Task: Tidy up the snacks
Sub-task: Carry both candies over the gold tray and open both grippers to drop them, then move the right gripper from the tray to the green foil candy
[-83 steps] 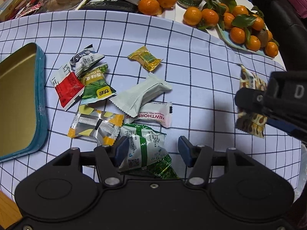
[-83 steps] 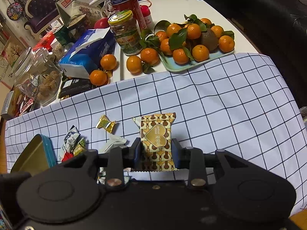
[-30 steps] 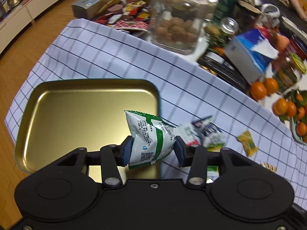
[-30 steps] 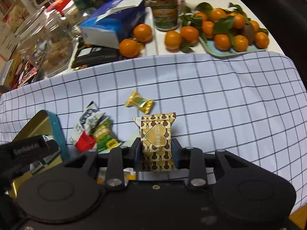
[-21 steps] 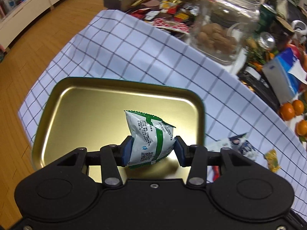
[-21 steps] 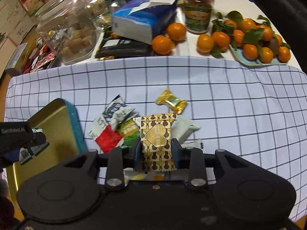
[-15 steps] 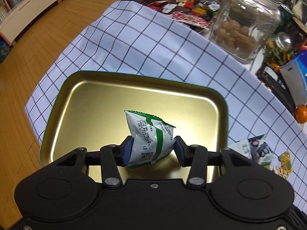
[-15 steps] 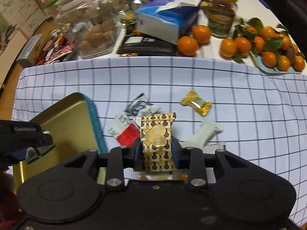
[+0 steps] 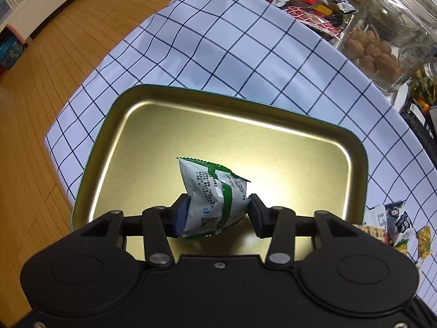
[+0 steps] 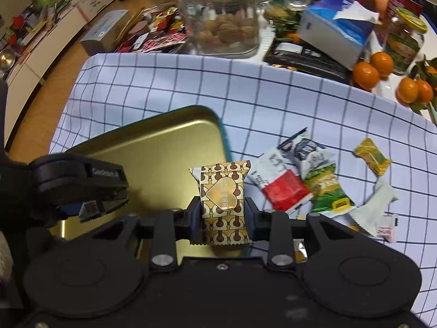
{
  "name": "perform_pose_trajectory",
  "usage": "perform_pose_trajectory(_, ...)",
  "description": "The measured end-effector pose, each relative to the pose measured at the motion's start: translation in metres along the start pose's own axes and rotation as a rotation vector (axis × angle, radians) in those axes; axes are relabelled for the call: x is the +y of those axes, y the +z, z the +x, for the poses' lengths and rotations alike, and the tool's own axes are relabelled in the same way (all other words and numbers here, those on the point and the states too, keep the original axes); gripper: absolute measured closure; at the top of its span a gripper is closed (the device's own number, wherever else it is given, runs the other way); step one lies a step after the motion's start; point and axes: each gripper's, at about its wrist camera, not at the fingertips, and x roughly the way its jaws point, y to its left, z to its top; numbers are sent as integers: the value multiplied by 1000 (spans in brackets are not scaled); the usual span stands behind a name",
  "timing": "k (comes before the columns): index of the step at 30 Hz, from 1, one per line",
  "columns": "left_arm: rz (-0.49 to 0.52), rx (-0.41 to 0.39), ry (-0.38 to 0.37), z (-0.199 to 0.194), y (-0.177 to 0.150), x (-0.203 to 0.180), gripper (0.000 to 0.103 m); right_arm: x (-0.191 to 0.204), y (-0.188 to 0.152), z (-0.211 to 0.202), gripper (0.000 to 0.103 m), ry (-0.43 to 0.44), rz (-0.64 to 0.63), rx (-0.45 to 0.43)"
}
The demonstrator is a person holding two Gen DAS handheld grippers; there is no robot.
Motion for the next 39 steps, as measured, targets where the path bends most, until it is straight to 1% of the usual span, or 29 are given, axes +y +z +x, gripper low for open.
perform_pose_trajectory(10, -5, 9, 30, 1, 4, 8, 48, 23, -7, 11, 68, 4, -87, 29)
perform_pose_trajectory(19, -6, 14, 46, 2, 5, 10, 48, 27, -8, 8, 67, 16, -119, 40)
perform_pose_trajectory(21, -7, 17, 48, 2, 5, 10, 48, 26, -7, 7, 63, 20, -113, 43)
perform_pose_trajectory(23, -8, 19, 47, 3, 5, 10, 48, 24, -6, 8, 56, 21, -106, 51)
perform_pose_trajectory(30, -18, 29, 48, 3, 5, 11, 48, 19, -4, 10, 48, 12, -80, 54)
perform_pose_trajectory(31, -20, 29, 47, 3, 5, 11, 48, 19, -3, 9, 46, 12, -79, 51)
perform_pose_trajectory(33, -23, 22, 43, 2, 5, 12, 48, 18, -3, 9, 36, -4, -78, 45)
perform_pose_trajectory(34, -23, 17, 40, 1, 5, 12, 48, 19, -3, 9, 29, -13, -82, 45)
perform_pose_trajectory(35, -20, 10, 39, 0, 5, 12, 48, 19, -2, 9, 26, -19, -87, 47)
perform_pose_trajectory(39, 0, -34, 54, -6, 5, 8, 48, 16, -1, 9, 25, -43, -79, 45)
